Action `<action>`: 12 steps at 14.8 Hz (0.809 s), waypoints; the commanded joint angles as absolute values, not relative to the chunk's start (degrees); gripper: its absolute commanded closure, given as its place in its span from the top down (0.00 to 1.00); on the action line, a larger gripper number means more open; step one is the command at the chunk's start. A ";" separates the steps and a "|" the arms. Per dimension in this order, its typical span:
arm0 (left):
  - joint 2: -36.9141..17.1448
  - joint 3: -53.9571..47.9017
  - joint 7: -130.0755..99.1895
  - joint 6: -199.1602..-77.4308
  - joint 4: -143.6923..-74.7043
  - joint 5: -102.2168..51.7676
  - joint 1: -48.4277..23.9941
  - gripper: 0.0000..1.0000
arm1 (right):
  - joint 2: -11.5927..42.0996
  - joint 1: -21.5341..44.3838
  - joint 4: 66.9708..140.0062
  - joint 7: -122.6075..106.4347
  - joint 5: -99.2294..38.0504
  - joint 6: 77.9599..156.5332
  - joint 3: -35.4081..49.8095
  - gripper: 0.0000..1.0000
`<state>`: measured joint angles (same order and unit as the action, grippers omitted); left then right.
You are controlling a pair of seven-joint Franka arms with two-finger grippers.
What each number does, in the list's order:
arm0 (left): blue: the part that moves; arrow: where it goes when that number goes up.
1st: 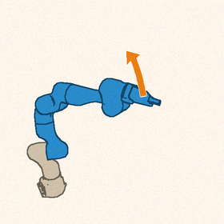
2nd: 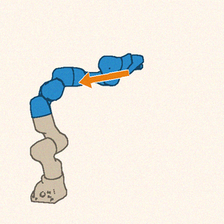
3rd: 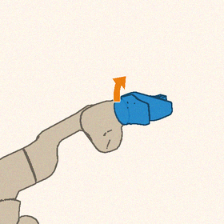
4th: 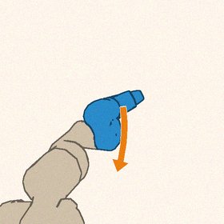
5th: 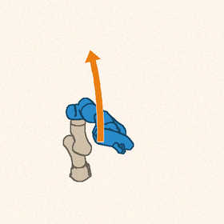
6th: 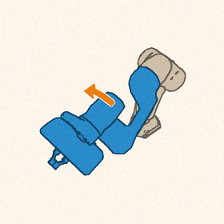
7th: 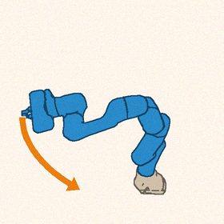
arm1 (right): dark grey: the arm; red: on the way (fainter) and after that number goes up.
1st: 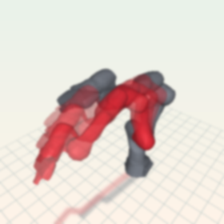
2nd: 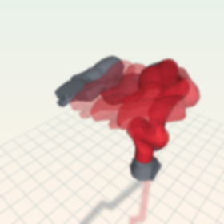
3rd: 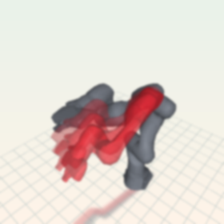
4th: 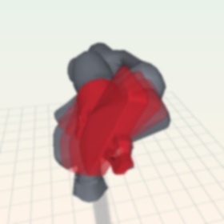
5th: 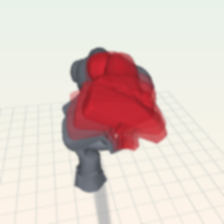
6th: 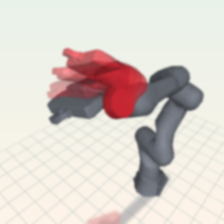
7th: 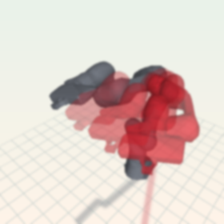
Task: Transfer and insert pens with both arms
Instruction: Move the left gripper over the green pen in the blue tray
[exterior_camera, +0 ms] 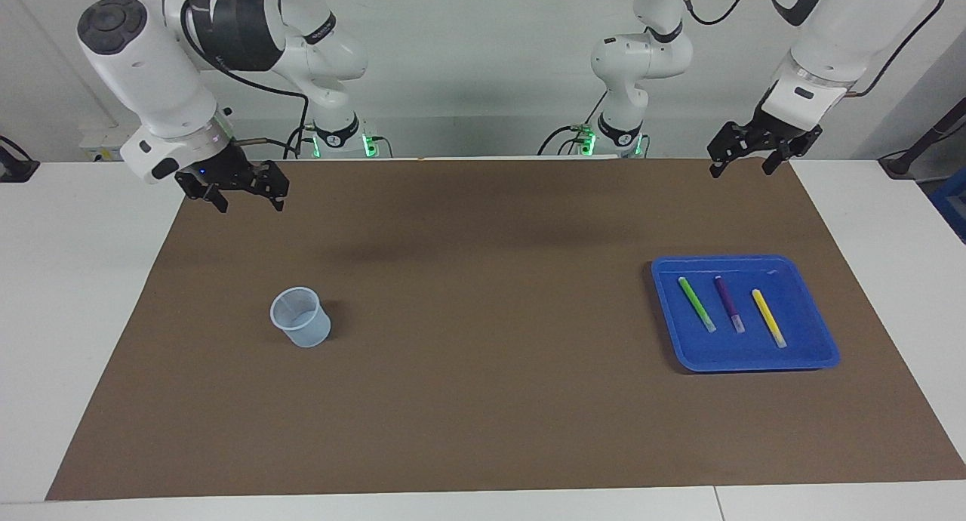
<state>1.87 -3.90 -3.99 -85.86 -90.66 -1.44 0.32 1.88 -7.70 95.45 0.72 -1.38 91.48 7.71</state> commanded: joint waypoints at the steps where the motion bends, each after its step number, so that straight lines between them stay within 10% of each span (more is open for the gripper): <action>1: 2.55 -3.96 -4.57 -85.08 -90.44 -1.93 0.44 1.00 | -0.09 -7.91 98.69 -1.05 -4.21 96.13 7.91 1.00; 12: 3.25 -3.60 -4.48 -85.69 -90.97 -1.93 0.00 1.00 | -1.76 -8.00 98.61 -0.88 -5.19 91.76 8.00 1.00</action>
<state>2.43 -3.86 -3.99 -85.86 -90.66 -1.44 0.32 0.05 -7.59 96.85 0.72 -5.10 91.92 7.87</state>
